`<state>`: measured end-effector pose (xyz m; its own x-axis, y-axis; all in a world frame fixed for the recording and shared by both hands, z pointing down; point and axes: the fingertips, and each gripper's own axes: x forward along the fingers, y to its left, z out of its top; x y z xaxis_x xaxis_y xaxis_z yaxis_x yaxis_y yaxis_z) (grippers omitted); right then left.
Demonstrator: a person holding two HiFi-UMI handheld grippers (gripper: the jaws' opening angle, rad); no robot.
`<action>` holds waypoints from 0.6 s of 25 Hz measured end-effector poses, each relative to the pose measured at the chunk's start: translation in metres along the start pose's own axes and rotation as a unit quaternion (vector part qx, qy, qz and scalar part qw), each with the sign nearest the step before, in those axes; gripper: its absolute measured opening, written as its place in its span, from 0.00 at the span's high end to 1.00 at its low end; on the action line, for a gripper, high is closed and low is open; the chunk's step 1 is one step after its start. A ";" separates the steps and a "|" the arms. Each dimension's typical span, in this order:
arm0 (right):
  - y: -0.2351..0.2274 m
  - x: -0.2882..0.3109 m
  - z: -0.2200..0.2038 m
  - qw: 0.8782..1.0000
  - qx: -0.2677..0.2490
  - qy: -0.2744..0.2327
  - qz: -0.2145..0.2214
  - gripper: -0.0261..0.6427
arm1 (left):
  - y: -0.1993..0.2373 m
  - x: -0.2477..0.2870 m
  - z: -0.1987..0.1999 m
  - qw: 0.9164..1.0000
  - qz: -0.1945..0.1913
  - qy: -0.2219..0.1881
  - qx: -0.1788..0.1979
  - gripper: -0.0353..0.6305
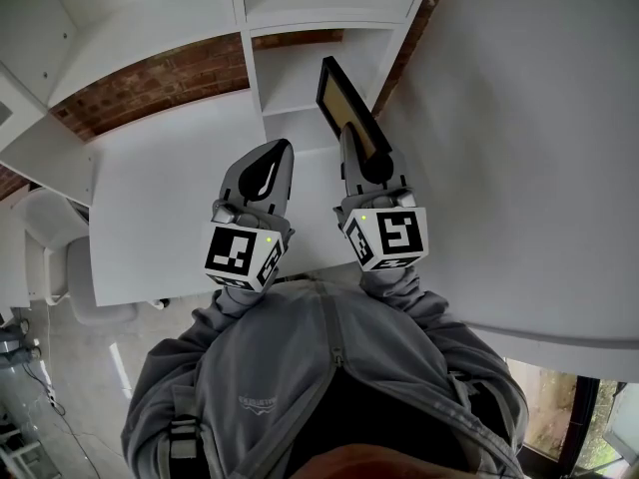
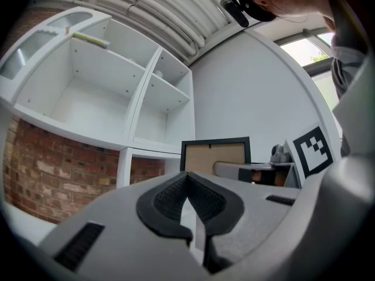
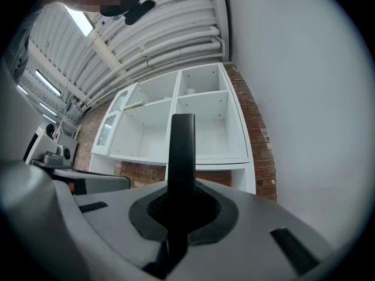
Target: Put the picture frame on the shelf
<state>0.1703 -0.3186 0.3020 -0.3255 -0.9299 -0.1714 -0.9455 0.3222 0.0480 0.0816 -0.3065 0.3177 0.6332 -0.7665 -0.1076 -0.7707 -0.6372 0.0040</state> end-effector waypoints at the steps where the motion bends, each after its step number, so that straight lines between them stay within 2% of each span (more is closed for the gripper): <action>1: 0.001 0.002 0.000 1.000 -0.001 0.002 -0.001 0.91 | 0.003 -0.001 0.001 1.000 -0.001 0.000 -0.001 0.94; 15: 0.019 0.033 0.028 0.997 -0.073 -0.019 -0.012 0.91 | 0.032 0.008 0.024 1.000 -0.018 -0.015 0.018 0.94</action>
<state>0.1416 -0.3383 0.2694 -0.3044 -0.9289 -0.2108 -0.9455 0.2679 0.1851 0.0608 -0.3310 0.2931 0.6588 -0.7397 -0.1374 -0.7496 -0.6610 -0.0353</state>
